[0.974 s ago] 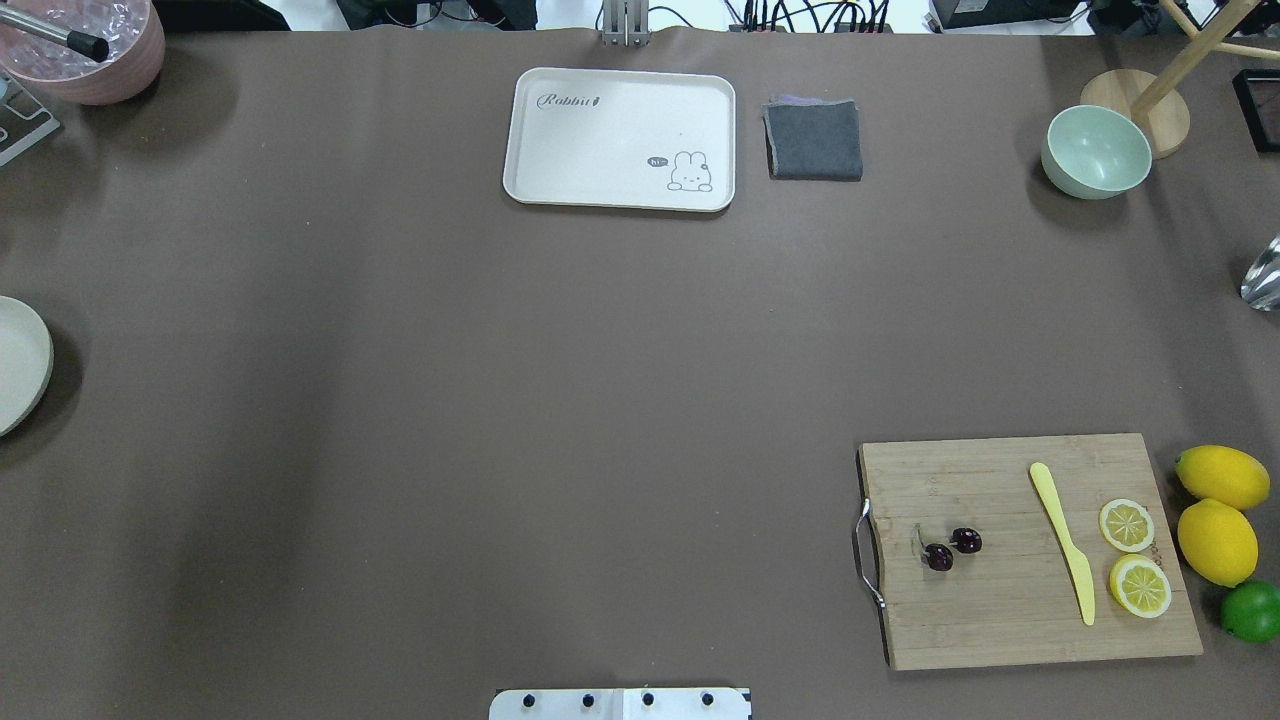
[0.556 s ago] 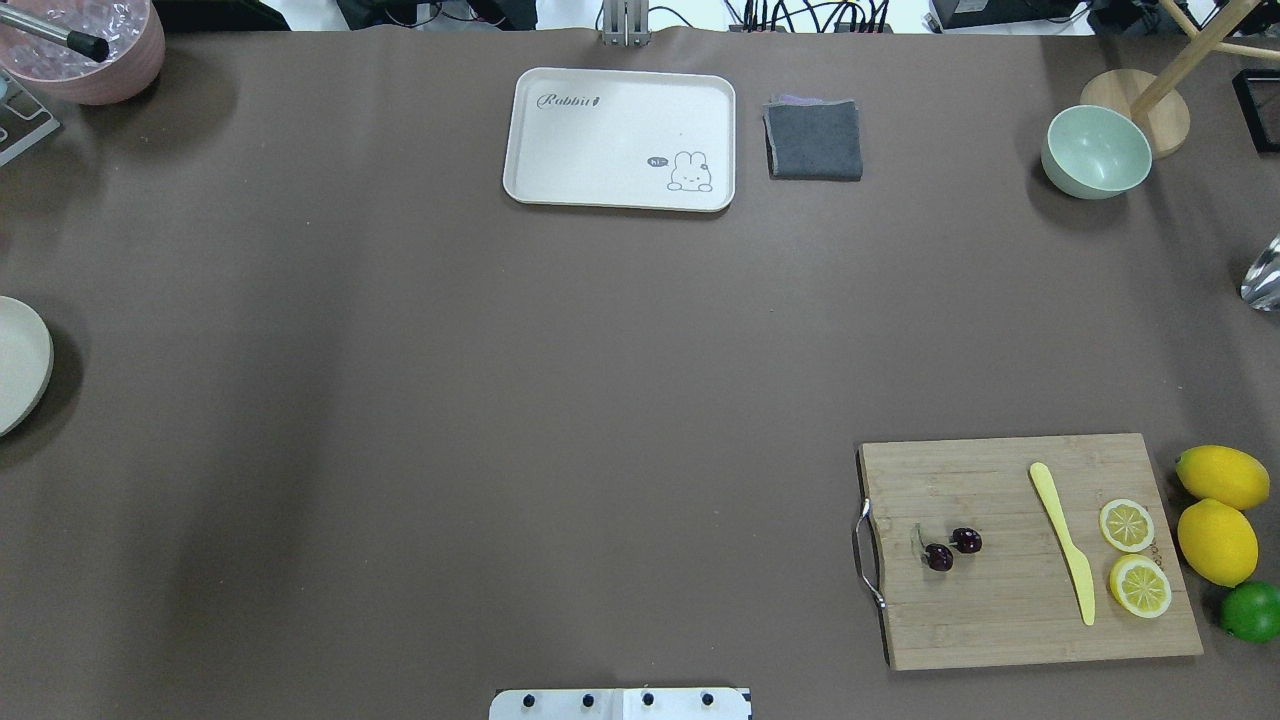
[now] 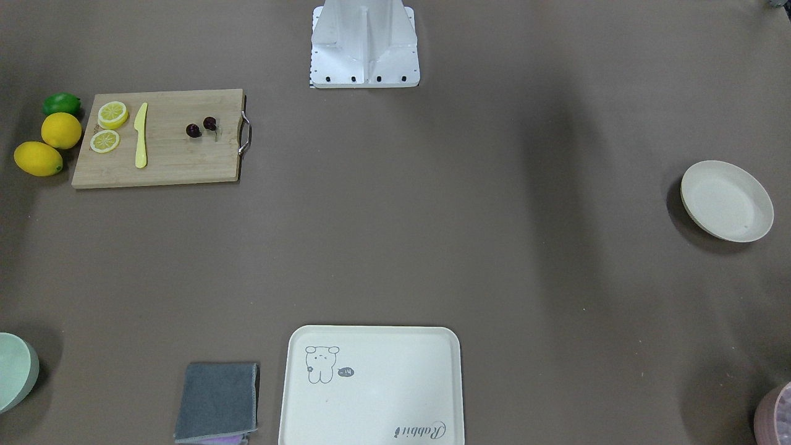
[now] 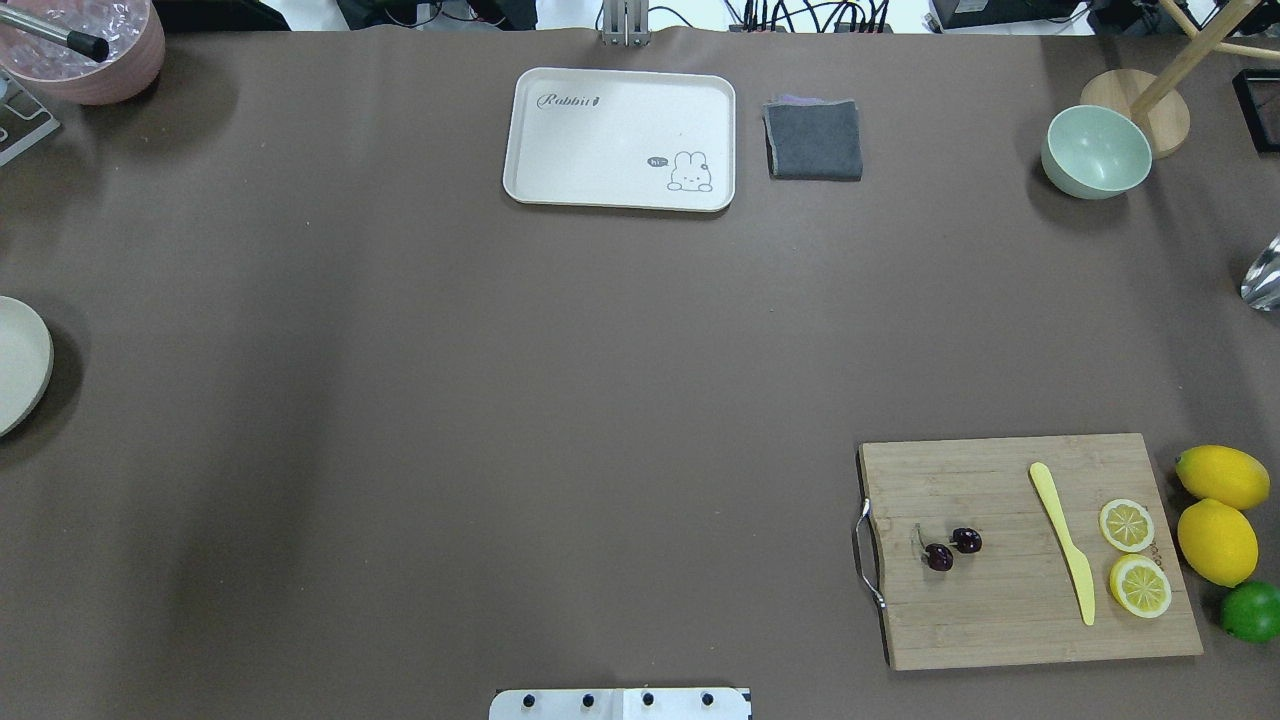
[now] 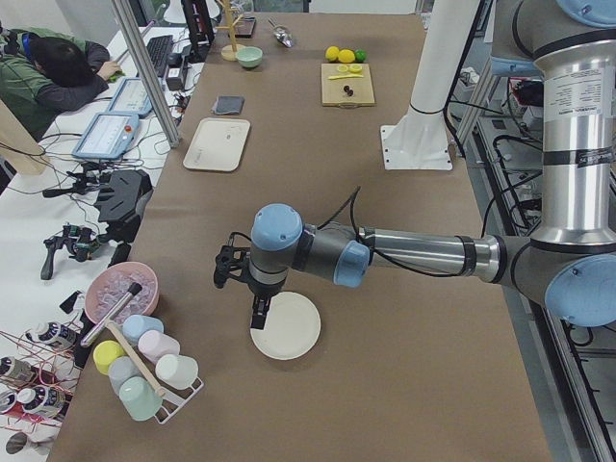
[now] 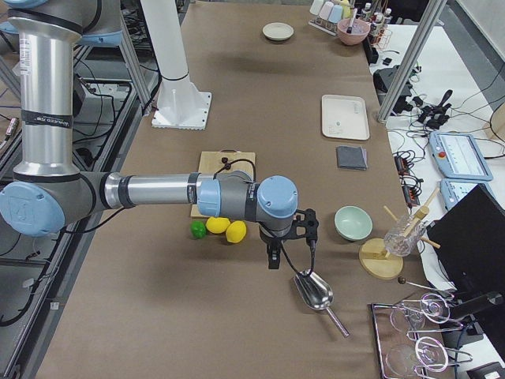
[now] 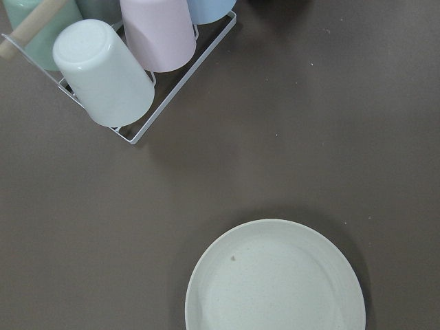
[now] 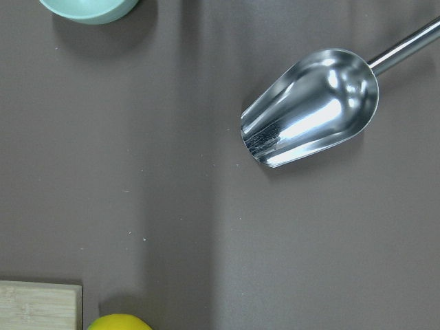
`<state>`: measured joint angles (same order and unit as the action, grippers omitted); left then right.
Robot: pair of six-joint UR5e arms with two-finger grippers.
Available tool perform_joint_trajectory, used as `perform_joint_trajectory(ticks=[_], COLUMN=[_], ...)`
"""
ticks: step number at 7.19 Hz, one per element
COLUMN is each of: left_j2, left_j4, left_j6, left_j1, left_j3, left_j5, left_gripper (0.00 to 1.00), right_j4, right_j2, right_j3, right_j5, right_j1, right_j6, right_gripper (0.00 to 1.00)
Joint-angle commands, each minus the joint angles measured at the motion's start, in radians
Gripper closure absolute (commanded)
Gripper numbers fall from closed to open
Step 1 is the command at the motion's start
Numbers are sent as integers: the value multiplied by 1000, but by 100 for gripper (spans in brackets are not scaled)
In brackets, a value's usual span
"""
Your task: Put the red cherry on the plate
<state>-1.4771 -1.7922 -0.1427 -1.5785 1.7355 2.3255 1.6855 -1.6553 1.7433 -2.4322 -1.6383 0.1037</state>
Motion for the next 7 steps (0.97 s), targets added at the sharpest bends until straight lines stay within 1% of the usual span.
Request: perform_joint_trajectory(ticks=[1,7], left_j2=[1,3], left_j4=[0,-3], left_j6=[0,0], left_j1=[0,2], left_j3=[2,4], left_j5=[0,8], left_gripper=[2,2], right_j4=[-1,-1], right_j2=[2,0], right_j3=[-1,-1], right_j5=[1,-2], right_j1=[0,0], right_j6=[-1,-1], right_gripper=[0,0])
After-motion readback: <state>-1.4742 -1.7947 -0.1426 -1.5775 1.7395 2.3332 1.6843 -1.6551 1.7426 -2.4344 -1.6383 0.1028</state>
